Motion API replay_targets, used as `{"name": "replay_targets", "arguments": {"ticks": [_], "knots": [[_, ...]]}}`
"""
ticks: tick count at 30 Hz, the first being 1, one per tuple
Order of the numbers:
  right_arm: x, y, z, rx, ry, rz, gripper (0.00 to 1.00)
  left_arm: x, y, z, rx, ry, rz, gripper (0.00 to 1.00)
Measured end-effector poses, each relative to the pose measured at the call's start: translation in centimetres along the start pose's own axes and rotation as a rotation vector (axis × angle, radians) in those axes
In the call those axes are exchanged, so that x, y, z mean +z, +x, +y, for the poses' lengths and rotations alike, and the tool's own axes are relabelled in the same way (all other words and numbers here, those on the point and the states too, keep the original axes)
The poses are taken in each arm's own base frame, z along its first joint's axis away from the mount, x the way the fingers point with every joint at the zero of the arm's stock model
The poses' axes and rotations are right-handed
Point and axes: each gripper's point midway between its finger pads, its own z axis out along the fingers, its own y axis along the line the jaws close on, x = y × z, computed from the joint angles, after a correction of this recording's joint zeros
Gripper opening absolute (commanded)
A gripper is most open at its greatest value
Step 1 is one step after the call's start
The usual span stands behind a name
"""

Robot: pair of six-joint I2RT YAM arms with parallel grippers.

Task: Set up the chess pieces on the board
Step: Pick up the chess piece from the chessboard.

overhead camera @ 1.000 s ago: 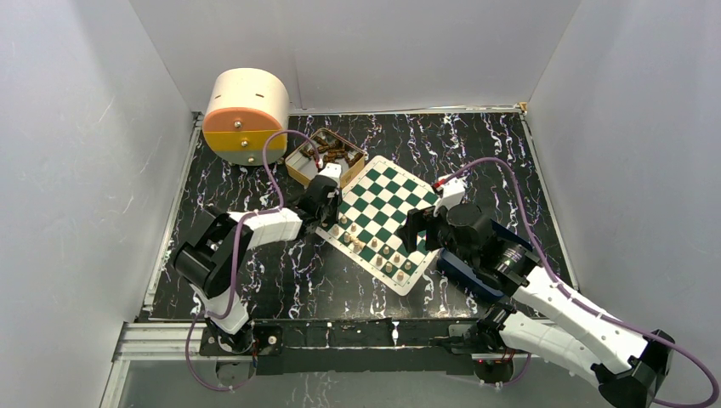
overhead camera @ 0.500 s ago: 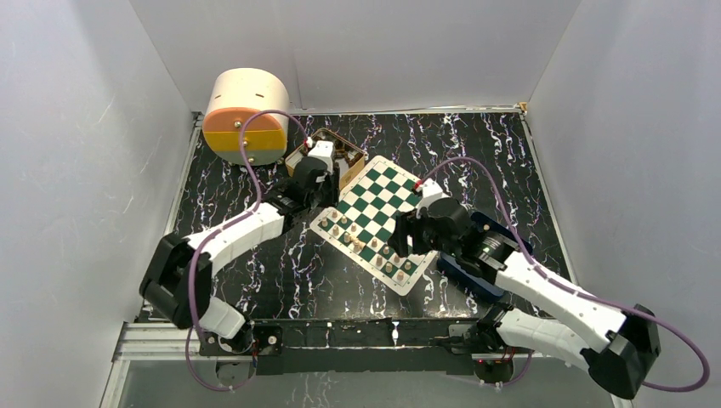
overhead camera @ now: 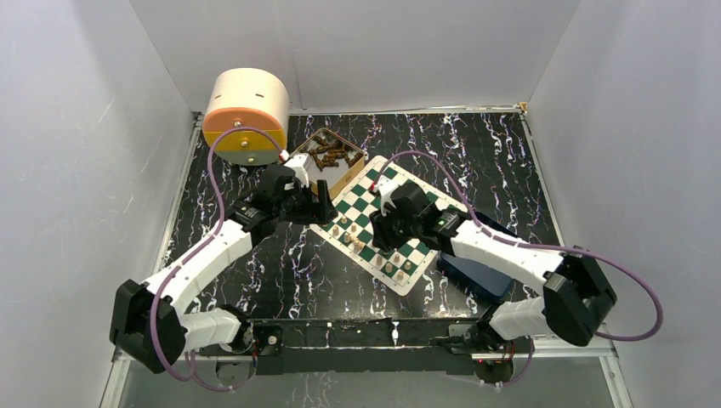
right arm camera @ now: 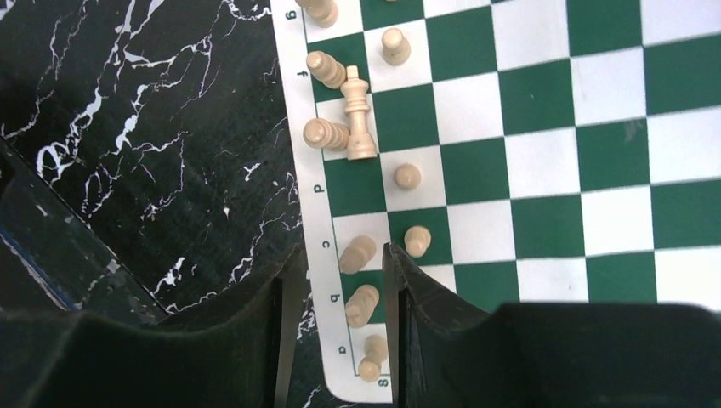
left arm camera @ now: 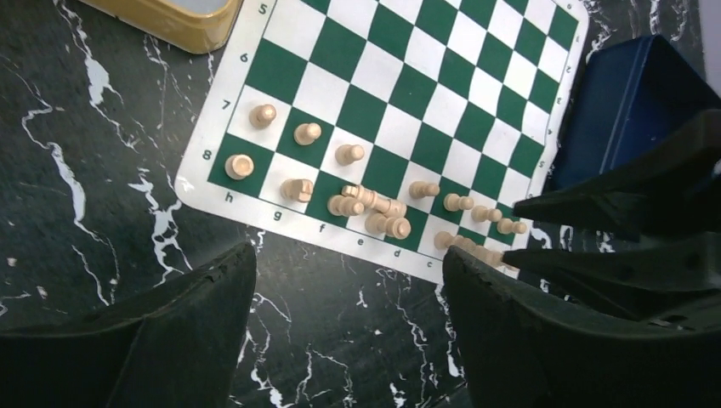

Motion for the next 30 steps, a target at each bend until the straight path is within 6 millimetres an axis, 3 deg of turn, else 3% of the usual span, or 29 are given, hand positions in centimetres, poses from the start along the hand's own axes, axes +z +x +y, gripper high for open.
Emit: {"name": "replay_targets", "arguments": {"ticks": [6,13,17,23,30], "knots": [[2.1,-0.5,0.4,-0.114,-0.057,0.019,0.44,-0.9,0.8,1.5,-0.067,-0.006,0.03,0.9],[4.0,-0.7,0.7,-0.272,-0.125,0.006,0.46,-1.1,0.5,4.7,-0.158,-0.051,0.04,0.88],[5.1,-0.1,0.6,-0.334,-0.148,0.022,0.47,-0.9,1.8,6.4,-0.189,-0.081,0.067,0.86],[6.5,1.6,0.3,-0.378,-0.176,0.08,0.48,-0.6,3.9,7.4,-0.177,-0.102,0.111,0.86],[7.3,1.6,0.2,-0.396,-0.182,0.088,0.51,-0.7,4.3,7.8,-0.159,-0.11,0.108,0.86]]}}
